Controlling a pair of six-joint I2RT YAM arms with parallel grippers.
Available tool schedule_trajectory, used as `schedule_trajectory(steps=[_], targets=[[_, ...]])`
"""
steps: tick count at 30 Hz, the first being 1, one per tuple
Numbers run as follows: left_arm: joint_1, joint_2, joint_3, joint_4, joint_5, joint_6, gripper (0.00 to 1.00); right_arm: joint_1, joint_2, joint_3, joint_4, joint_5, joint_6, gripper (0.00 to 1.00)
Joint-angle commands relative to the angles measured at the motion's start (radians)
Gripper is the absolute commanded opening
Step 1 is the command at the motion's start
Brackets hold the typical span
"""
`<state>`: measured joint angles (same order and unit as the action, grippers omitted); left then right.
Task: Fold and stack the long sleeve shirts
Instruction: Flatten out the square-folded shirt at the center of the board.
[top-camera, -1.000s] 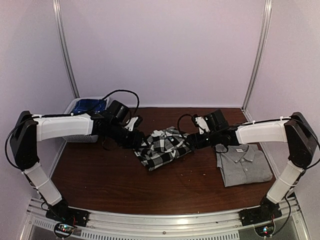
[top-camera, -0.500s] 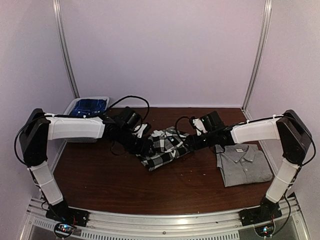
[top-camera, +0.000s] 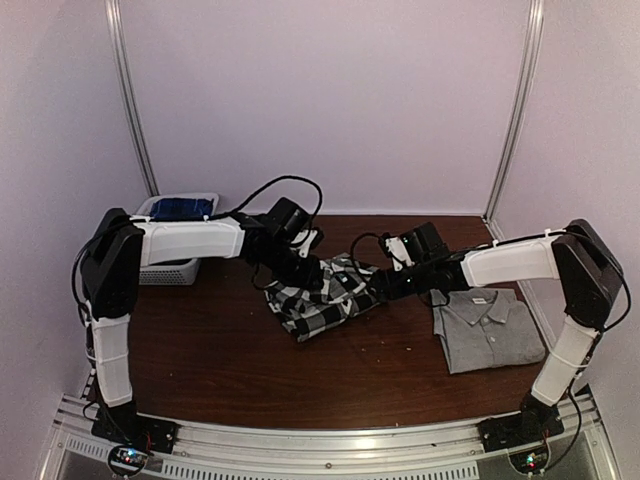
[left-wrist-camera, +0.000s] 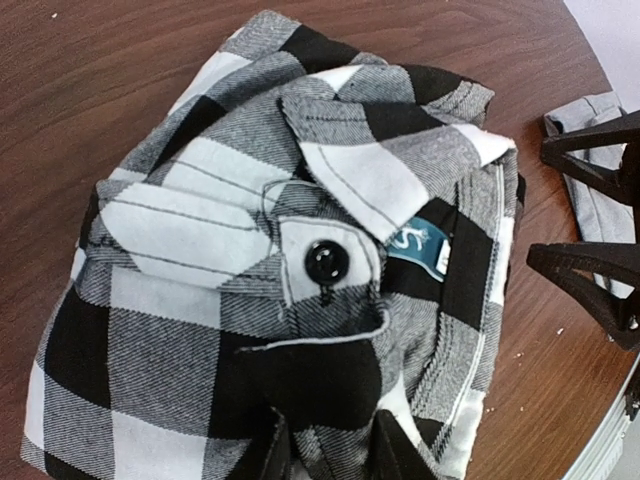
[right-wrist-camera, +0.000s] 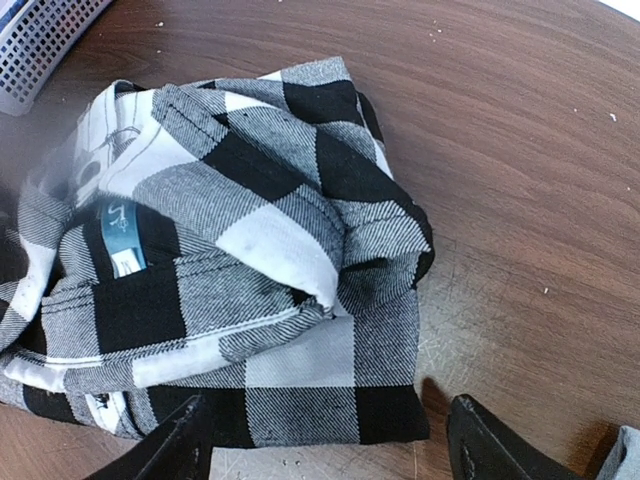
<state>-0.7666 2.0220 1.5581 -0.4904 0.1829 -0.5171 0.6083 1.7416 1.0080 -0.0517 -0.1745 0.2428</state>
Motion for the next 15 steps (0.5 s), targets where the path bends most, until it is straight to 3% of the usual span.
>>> schedule_trajectory(steps=[1, 8, 15], targets=[[0.003, 0.013, 0.045, -0.017, 0.003, 0.037, 0.28, -0.004, -0.043, 0.003, 0.013, 0.031, 0.015, 0.82], [-0.005, -0.023, 0.038, 0.022, 0.021, 0.028, 0.01, -0.005, -0.065, -0.016, 0.019, 0.039, 0.021, 0.83], [0.097, -0.030, 0.101, 0.106, 0.019, -0.040, 0.00, -0.004, -0.094, -0.034, 0.037, 0.054, 0.039, 0.83]])
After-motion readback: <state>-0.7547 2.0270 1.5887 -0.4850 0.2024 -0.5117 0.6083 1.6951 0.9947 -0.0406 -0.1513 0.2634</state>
